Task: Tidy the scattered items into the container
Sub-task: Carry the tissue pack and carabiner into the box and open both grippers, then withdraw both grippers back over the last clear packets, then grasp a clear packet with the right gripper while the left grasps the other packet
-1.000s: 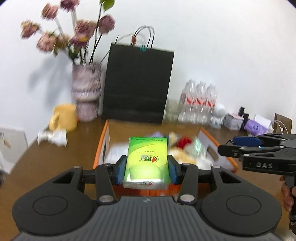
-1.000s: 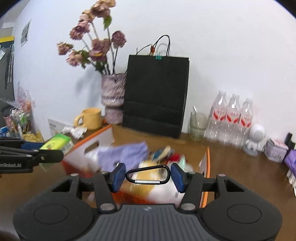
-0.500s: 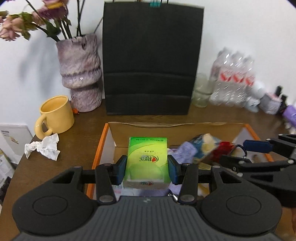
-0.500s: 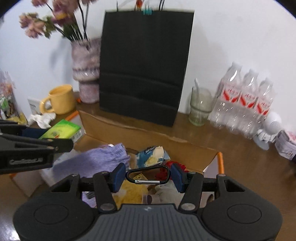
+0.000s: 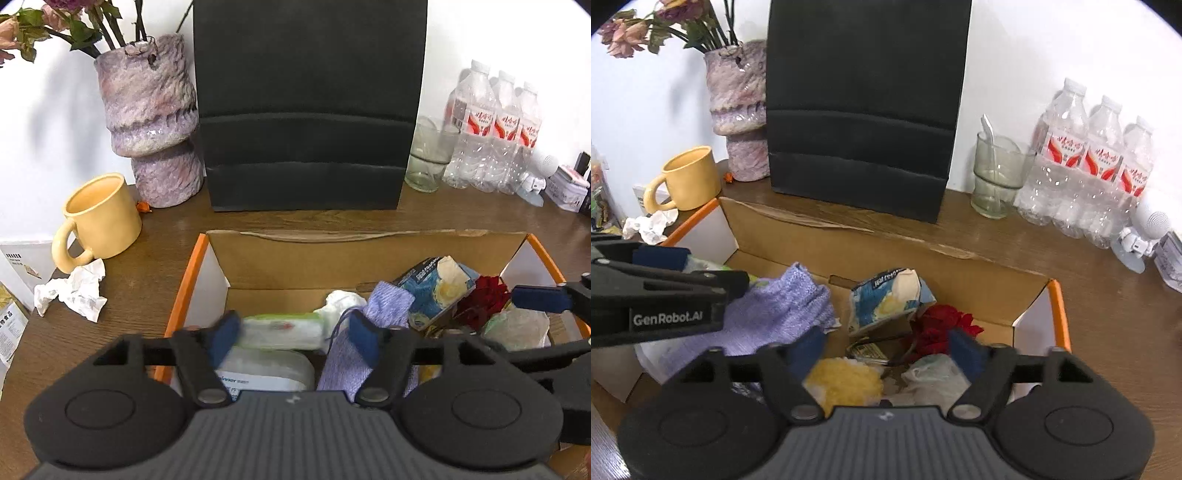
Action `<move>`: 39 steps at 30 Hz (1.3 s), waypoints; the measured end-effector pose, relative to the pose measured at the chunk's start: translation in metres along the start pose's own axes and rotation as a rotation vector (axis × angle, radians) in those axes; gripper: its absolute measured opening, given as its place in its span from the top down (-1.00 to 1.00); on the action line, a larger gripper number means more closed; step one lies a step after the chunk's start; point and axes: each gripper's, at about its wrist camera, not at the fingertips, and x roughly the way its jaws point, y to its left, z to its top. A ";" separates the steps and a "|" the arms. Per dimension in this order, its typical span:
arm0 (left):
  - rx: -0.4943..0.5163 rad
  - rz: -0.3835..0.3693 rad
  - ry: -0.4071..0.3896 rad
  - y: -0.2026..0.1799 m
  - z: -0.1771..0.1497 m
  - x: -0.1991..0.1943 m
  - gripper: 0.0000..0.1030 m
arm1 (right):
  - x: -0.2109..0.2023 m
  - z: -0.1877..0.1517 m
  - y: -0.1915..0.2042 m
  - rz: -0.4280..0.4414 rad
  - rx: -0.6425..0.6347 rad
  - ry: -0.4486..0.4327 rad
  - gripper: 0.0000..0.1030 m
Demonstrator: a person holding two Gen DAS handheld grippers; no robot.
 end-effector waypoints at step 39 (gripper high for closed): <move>-0.101 -0.039 -0.225 0.079 -0.191 -0.122 -1.00 | -0.078 -0.147 0.074 0.104 -0.021 -0.073 0.54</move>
